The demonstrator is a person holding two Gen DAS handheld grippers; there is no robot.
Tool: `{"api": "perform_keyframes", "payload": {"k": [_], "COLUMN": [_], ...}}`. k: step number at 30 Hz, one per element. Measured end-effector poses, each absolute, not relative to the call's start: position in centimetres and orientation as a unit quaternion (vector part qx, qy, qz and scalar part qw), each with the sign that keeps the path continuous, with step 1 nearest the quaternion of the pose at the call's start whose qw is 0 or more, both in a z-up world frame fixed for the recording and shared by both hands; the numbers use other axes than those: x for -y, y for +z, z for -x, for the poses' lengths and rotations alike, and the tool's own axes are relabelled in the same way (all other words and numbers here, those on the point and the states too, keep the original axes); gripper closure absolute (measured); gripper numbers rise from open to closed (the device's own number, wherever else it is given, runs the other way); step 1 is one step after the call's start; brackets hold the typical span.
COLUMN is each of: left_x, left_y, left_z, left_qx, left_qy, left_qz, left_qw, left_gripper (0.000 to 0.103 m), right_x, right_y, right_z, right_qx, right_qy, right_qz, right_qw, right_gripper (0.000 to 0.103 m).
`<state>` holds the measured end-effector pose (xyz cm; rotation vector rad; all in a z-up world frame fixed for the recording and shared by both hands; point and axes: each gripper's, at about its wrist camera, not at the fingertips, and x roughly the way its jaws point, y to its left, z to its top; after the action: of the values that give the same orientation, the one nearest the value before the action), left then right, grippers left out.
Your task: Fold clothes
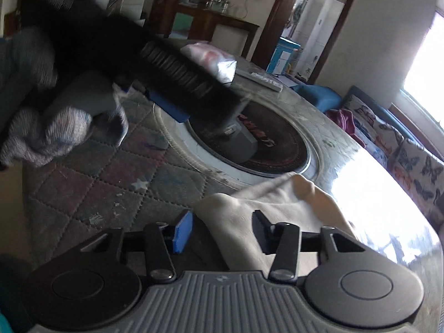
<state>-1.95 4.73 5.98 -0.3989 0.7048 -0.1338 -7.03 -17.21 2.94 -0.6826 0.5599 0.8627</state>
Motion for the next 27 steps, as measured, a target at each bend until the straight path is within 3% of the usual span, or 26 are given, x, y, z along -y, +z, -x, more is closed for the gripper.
{"api": "perform_keyframes", "payload": {"k": [2, 4, 5, 6, 9, 21, 24, 27], "left_x": [-5.0, -5.0, -4.9, -4.8, -4.6, -2.9, -2.5, -2.4], "left_y": [5.9, 5.9, 5.9, 5.8, 5.6, 3.6, 2.7, 1.4], "left_z": [1.6, 1.3, 1.2, 1.1, 0.6, -2.9, -3.7, -4.1], "left_qx": [-0.348, -0.353, -0.355, -0.356, -0.364, -0.396, -0.399, -0.408], "left_qy": [-0.067, -0.072, -0.076, -0.08, -0.091, -0.133, -0.145, -0.149], "left_qz": [0.218, 0.233, 0.24, 0.246, 0.272, 0.414, 0.445, 0.475], "left_qw": [0.909, 0.903, 0.901, 0.898, 0.886, 0.809, 0.788, 0.765], "left_gripper": [0.0, 0.0, 0.0, 0.0, 0.0, 0.003, 0.014, 0.034], "right_x": [16.5, 16.3, 16.3, 16.4, 17.3, 21.4, 22.4, 23.2], "right_y": [2.3, 1.9, 1.8, 1.8, 2.4, 6.4, 6.9, 7.1], "right_z": [6.9, 6.7, 6.6, 6.5, 5.8, 4.2, 4.5, 4.9], "right_qx": [-0.267, -0.273, -0.275, -0.276, -0.285, -0.289, -0.281, -0.279], "right_qy": [0.401, 0.398, 0.395, 0.393, 0.393, 0.415, 0.423, 0.433], "right_qz": [0.331, 0.331, 0.327, 0.319, 0.276, 0.152, 0.15, 0.147], "right_qw": [0.811, 0.811, 0.813, 0.817, 0.83, 0.849, 0.848, 0.845], "right_gripper": [0.06, 0.068, 0.073, 0.087, 0.096, 0.098, 0.098, 0.099]}}
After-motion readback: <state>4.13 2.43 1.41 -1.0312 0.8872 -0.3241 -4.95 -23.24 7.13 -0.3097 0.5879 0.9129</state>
